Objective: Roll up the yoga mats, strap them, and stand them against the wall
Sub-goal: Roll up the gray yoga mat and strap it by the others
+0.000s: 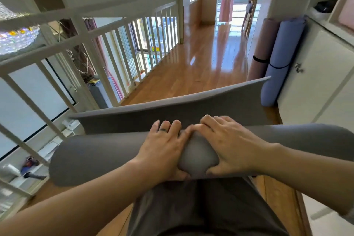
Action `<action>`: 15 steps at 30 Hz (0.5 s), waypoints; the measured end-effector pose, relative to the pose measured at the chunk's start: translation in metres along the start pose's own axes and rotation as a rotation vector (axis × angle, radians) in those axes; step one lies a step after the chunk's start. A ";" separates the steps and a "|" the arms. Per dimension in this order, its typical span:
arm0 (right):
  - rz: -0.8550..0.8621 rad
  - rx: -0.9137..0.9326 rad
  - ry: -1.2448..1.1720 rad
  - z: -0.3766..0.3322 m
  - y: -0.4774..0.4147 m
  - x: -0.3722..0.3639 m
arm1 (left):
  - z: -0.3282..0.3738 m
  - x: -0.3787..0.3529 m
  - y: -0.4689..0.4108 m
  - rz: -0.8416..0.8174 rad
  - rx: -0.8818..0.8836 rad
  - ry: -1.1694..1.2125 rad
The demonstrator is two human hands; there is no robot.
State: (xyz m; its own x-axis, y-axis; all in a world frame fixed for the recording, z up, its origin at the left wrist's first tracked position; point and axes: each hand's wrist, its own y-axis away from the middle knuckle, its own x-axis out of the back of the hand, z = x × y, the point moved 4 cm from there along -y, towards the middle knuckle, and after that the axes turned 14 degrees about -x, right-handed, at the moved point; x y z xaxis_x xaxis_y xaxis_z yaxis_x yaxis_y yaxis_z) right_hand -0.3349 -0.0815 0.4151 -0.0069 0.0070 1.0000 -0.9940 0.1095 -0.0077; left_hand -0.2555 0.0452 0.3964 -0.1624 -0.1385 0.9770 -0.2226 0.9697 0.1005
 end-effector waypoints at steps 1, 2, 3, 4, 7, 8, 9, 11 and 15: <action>0.011 -0.013 -0.021 0.002 -0.002 0.001 | -0.003 0.001 -0.001 0.023 0.002 0.004; 0.013 -0.027 -0.039 0.003 -0.003 0.002 | -0.006 0.003 -0.001 0.040 0.011 0.031; 0.009 -0.038 -0.045 0.005 -0.004 0.002 | -0.009 0.004 -0.002 0.053 0.020 0.069; 0.001 -0.045 -0.042 0.006 -0.006 0.001 | -0.012 0.004 -0.003 0.064 0.025 0.104; 0.000 -0.059 -0.028 0.006 -0.011 -0.003 | -0.017 0.001 -0.005 0.078 0.043 0.126; -0.003 -0.067 0.019 0.006 -0.012 -0.005 | -0.017 0.000 -0.006 0.084 0.056 0.097; -0.013 -0.078 0.069 0.006 -0.013 -0.009 | -0.016 -0.002 -0.005 0.093 0.069 0.069; -0.056 -0.114 0.134 0.006 -0.012 -0.022 | -0.013 -0.008 -0.005 0.080 0.088 0.047; -0.004 -0.188 0.166 0.010 -0.021 -0.044 | -0.009 -0.024 -0.009 -0.022 0.053 -0.063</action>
State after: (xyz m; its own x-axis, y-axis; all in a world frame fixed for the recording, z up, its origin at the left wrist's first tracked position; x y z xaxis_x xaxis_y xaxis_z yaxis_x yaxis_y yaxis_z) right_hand -0.3145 -0.0946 0.3717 0.0299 0.1674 0.9854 -0.9560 0.2925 -0.0206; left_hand -0.2406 0.0419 0.3742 -0.2171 -0.1734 0.9606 -0.2767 0.9546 0.1098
